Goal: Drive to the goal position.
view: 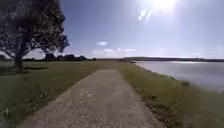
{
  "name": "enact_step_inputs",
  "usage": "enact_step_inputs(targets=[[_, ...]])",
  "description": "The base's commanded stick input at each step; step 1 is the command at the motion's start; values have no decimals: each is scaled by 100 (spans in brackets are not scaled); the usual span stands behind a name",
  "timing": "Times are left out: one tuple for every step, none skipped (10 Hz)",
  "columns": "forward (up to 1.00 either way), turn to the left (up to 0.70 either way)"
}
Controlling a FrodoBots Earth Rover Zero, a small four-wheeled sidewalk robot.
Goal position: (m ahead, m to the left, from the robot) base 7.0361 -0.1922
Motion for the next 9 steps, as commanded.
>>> enact_step_inputs(targets=[[50,0],[50,0],[50,0],[50,0],[50,-16],[50,-19],[50,0],[50,0],[50,0]])
